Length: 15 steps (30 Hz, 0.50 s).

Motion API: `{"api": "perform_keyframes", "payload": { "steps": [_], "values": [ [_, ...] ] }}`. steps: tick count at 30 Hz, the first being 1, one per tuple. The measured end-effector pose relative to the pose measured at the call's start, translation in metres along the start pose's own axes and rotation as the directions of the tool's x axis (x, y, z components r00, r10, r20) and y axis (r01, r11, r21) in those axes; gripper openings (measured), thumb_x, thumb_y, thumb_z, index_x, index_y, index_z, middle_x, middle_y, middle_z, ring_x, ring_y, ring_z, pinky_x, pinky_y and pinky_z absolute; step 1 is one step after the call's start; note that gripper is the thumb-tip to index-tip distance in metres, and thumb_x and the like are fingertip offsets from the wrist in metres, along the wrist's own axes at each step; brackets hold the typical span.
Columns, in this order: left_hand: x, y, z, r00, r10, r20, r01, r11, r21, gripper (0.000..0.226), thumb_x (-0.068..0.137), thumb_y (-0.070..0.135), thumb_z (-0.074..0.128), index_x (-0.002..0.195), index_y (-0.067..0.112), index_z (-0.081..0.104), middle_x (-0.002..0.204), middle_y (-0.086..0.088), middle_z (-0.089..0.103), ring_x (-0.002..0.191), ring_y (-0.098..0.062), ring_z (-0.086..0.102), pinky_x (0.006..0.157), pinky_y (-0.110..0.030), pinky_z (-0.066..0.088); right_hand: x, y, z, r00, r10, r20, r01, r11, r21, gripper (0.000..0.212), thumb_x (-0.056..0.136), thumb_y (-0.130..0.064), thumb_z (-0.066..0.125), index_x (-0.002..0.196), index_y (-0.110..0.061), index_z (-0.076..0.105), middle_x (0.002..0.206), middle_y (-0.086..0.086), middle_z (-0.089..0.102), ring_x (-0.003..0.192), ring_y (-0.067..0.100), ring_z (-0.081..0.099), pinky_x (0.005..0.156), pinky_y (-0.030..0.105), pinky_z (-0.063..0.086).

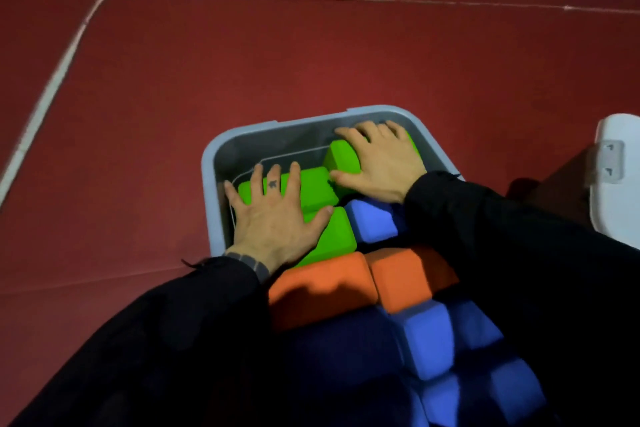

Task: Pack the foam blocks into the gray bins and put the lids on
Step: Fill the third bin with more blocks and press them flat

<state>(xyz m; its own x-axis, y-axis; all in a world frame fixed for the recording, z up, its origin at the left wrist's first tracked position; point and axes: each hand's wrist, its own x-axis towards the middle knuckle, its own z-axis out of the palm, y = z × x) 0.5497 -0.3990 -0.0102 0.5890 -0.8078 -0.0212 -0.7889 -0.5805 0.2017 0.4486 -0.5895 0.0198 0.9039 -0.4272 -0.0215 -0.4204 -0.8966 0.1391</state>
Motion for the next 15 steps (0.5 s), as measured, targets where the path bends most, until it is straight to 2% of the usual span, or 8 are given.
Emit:
{"api": "perform_keyframes", "payload": {
  "steps": [3,4,6,7,9,11,13,15],
  "values": [
    [-0.001,-0.002,0.003,1.000,-0.005,0.004,0.005,1.000,0.007,0.097,0.083,0.085,0.015,0.161,0.026,0.011,0.164,-0.007,0.025,0.153,-0.032,0.011,0.114,-0.075,0.012,-0.003,0.028,-0.047,0.998,-0.060,0.030,0.044,0.924,0.381,0.093,0.083,-0.082,0.017,0.147,-0.025,0.052,0.148,0.003,0.055,0.139,0.023,0.047,0.121,0.048,0.026],
    [-0.001,-0.003,0.005,1.000,-0.003,-0.001,0.003,1.000,0.017,0.097,0.083,0.085,0.014,0.161,0.026,0.011,0.164,-0.008,0.025,0.153,-0.032,0.012,0.114,-0.075,0.012,0.003,0.040,-0.066,0.997,0.013,-0.083,0.030,0.869,0.493,0.084,0.088,-0.074,0.022,0.139,-0.020,0.060,0.142,0.005,0.061,0.134,0.024,0.052,0.116,0.044,0.034],
    [0.000,-0.003,0.008,1.000,-0.002,-0.008,0.002,0.999,0.050,0.097,0.084,0.084,0.012,0.161,0.025,0.012,0.163,-0.009,0.026,0.152,-0.033,0.014,0.114,-0.074,0.010,0.006,0.054,-0.076,0.888,0.239,-0.394,0.000,0.855,0.519,0.062,0.098,-0.054,0.032,0.133,-0.014,0.064,0.135,0.006,0.065,0.128,0.026,0.058,0.109,0.039,0.041],
    [0.001,-0.003,0.008,1.000,-0.001,-0.010,0.001,0.998,0.066,0.097,0.084,0.084,0.012,0.160,0.025,0.013,0.163,-0.010,0.027,0.152,-0.034,0.015,0.114,-0.074,0.009,0.003,0.048,-0.066,0.858,0.246,-0.451,-0.060,0.920,0.387,0.059,0.101,-0.047,0.031,0.137,-0.011,0.061,0.138,0.010,0.063,0.130,0.030,0.056,0.111,0.042,0.040],
    [0.004,-0.001,0.007,1.000,-0.004,-0.002,0.004,0.998,0.068,0.097,0.085,0.084,0.014,0.161,0.024,0.013,0.163,-0.011,0.027,0.152,-0.035,0.014,0.115,-0.074,0.006,-0.019,0.013,-0.019,0.981,0.068,-0.184,-0.041,0.988,0.147,0.081,0.098,-0.065,0.017,0.156,-0.013,0.038,0.156,0.019,0.044,0.146,0.035,0.038,0.121,0.056,0.023],
    [0.006,0.001,0.005,1.000,-0.010,0.006,0.010,0.998,0.070,0.097,0.085,0.084,0.014,0.161,0.023,0.013,0.163,-0.012,0.027,0.153,-0.035,0.013,0.115,-0.074,0.003,-0.038,-0.006,0.021,0.983,0.006,0.182,-0.035,0.987,0.156,0.106,0.079,-0.091,-0.007,0.164,-0.029,0.008,0.172,0.007,0.012,0.158,0.026,0.007,0.126,0.056,-0.001],
    [0.004,0.000,0.001,1.000,-0.019,0.017,0.018,0.998,0.063,0.098,0.085,0.085,0.013,0.161,0.023,0.012,0.163,-0.012,0.026,0.153,-0.035,0.012,0.116,-0.073,0.001,-0.030,0.003,0.018,0.959,0.010,0.282,-0.072,0.975,0.212,0.110,0.070,-0.096,-0.010,0.163,-0.037,-0.003,0.173,0.000,-0.004,0.159,0.020,-0.008,0.125,0.050,-0.011],
    [0.003,-0.002,0.001,1.000,-0.022,0.011,0.021,0.999,0.048,0.098,0.084,0.086,0.012,0.161,0.024,0.011,0.164,-0.012,0.025,0.154,-0.035,0.011,0.116,-0.072,0.001,-0.008,0.015,-0.021,0.983,0.007,0.185,-0.063,0.952,0.299,0.099,0.079,-0.088,0.004,0.163,-0.036,0.003,0.173,0.001,-0.002,0.159,0.022,-0.007,0.125,0.048,-0.010]
  ]
}}
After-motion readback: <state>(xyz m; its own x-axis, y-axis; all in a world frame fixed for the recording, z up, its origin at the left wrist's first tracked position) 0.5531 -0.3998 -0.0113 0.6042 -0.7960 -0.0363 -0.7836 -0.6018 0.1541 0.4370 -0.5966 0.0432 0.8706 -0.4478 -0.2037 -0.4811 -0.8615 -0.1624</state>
